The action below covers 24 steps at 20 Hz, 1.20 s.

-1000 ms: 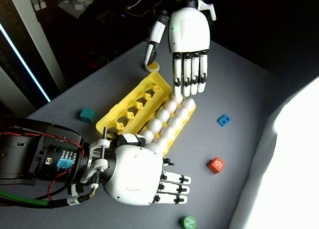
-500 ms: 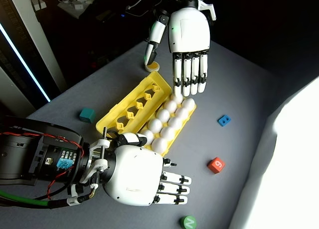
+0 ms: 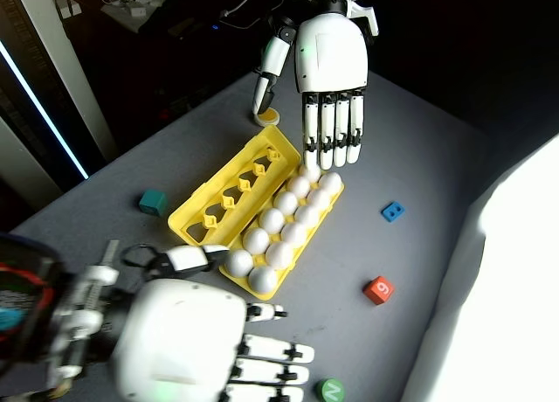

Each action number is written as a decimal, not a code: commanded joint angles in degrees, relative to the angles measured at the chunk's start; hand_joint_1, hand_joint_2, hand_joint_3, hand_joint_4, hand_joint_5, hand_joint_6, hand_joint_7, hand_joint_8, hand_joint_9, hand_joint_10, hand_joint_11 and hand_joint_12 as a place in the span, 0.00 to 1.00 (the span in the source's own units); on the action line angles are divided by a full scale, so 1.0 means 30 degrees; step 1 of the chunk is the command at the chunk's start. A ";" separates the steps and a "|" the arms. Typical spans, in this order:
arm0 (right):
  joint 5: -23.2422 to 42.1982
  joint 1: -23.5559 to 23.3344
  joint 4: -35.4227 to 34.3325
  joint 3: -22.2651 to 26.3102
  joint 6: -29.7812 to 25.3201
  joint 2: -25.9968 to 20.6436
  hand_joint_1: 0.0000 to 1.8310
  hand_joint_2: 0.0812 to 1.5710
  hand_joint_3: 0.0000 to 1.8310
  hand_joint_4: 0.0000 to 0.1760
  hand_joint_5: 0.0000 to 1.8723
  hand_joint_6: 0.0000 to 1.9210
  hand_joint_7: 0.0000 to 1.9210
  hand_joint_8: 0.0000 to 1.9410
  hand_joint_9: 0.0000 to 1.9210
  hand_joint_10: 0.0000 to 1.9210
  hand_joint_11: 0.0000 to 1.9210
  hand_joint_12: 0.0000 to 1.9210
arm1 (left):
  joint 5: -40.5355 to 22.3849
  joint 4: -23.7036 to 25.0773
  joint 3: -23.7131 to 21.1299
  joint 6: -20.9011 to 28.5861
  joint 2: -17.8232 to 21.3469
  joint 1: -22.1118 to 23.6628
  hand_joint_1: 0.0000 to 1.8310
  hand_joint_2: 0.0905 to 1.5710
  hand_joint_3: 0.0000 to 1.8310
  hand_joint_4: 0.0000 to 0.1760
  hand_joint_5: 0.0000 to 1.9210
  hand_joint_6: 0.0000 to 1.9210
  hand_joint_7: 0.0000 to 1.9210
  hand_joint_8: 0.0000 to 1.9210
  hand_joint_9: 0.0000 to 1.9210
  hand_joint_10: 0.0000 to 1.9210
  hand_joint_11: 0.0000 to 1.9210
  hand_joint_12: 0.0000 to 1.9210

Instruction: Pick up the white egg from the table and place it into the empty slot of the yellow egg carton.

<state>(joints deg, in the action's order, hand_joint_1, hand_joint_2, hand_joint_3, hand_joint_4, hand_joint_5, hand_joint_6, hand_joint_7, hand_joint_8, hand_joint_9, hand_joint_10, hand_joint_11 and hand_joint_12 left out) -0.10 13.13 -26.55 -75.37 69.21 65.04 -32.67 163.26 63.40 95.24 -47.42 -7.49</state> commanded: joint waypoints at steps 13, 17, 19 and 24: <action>0.0896 -0.0198 0.0138 0.5707 -0.0578 -0.7123 0.23 0.62 0.00 0.71 0.19 0.00 0.06 0.00 0.02 0.00 0.00 0.24 | 0.1267 -0.0088 0.0203 -0.0003 0.0145 0.0043 0.00 0.76 0.00 0.00 0.08 0.00 0.08 0.00 0.07 0.00 0.00 0.16; 0.1318 0.0300 0.0141 0.5556 -0.0419 -0.7171 0.21 0.66 0.00 0.14 0.17 0.00 0.14 0.01 0.10 0.01 0.00 0.38 | 0.1268 -0.0083 0.0180 -0.0003 0.0121 0.0192 0.00 0.77 0.00 0.00 0.08 0.01 0.09 0.00 0.08 0.00 0.00 0.16; 0.1763 0.0310 0.0141 0.5568 -0.0394 -0.7171 0.19 0.66 0.00 0.06 0.18 0.00 0.15 0.00 0.11 0.01 0.00 0.40 | 0.1267 0.0064 0.0165 -0.0003 0.0122 0.0278 0.00 0.77 0.00 0.00 0.08 0.00 0.09 0.00 0.07 0.00 0.00 0.16; 0.2497 0.0480 0.0139 0.5636 -0.0440 -0.7005 0.15 0.66 0.00 0.00 0.13 0.00 0.14 0.00 0.11 0.00 0.00 0.31 | 0.1268 0.0200 0.0253 -0.0002 0.0092 0.0297 0.00 0.77 0.00 0.00 0.08 0.00 0.09 0.00 0.08 0.00 0.00 0.16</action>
<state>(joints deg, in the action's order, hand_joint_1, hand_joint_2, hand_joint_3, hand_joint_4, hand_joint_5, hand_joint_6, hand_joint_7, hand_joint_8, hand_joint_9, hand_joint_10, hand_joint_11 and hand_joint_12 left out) 1.76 14.98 -25.91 -58.52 68.01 44.40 -33.30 163.85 64.16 95.26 -47.00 -7.38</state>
